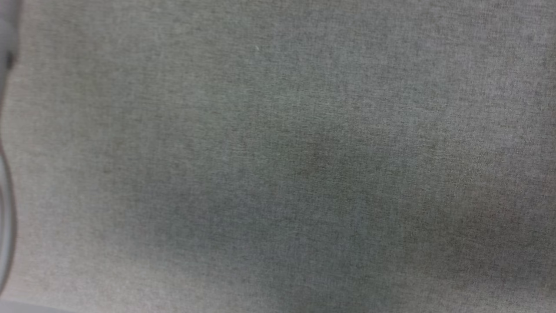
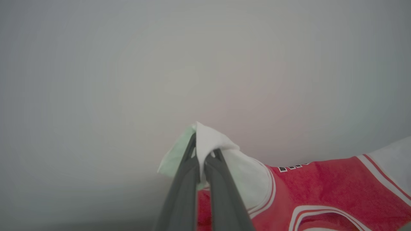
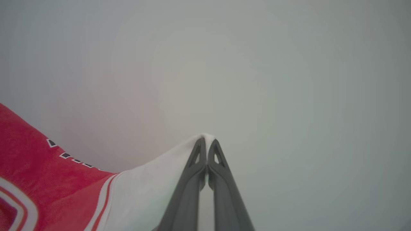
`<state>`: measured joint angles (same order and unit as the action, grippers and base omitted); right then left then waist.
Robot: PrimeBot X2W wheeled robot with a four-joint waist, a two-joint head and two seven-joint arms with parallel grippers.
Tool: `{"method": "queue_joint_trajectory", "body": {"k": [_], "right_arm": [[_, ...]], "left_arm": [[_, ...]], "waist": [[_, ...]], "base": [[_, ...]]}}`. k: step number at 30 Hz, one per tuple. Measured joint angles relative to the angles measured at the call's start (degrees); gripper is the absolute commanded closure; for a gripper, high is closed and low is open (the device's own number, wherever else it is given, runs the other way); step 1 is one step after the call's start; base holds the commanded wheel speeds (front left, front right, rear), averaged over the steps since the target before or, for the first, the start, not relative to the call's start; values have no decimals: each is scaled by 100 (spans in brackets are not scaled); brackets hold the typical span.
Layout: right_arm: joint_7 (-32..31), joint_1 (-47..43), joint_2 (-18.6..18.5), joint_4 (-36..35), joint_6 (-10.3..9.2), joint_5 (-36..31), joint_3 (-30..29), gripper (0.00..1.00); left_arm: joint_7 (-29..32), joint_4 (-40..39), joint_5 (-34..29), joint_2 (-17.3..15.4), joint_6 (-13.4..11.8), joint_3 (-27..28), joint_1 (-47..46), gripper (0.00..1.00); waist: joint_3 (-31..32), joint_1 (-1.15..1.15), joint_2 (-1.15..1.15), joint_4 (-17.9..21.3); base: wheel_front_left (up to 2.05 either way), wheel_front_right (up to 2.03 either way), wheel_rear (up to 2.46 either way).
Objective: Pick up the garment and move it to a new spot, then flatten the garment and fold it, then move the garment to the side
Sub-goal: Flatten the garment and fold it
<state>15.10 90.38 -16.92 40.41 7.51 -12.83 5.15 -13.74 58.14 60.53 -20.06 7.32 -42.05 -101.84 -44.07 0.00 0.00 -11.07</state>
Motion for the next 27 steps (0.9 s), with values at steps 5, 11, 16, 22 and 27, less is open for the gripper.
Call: {"method": "queue_joint_trajectory", "body": {"k": [5, 11, 16, 22, 27], "right_arm": [[0, -509, -204, 176, 0, 647, 292, 100], [-38, -1352, -474, 421, 0, 1878, 497, 100], [-575, -2137, -772, 235, 0, 3143, 646, 100], [-1644, -3412, -1102, -503, 0, 4512, 633, 100], [-2324, -4397, -1266, -1070, 0, 5022, 497, 100]], "left_arm": [[525, -47, 375, 9, 1, -216, 575, 100], [1137, -253, 759, -108, 1, -495, 1469, 100], [1528, -443, 985, -341, 1, -678, 2195, 100], [1939, -781, 1250, -682, 1, -845, 3242, 100], [2089, -1140, 1359, -964, -27, -950, 3958, 100]], "waist": [[253, 0, 0, -84], [796, 0, 0, -139], [1328, 0, 0, -172], [2005, 0, 0, -178], [2457, 0, 0, -160]], "base": [[0, 0, 0], [0, 0, 0], [0, 0, 0], [0, 0, 0], [0, 0, 0]]}}
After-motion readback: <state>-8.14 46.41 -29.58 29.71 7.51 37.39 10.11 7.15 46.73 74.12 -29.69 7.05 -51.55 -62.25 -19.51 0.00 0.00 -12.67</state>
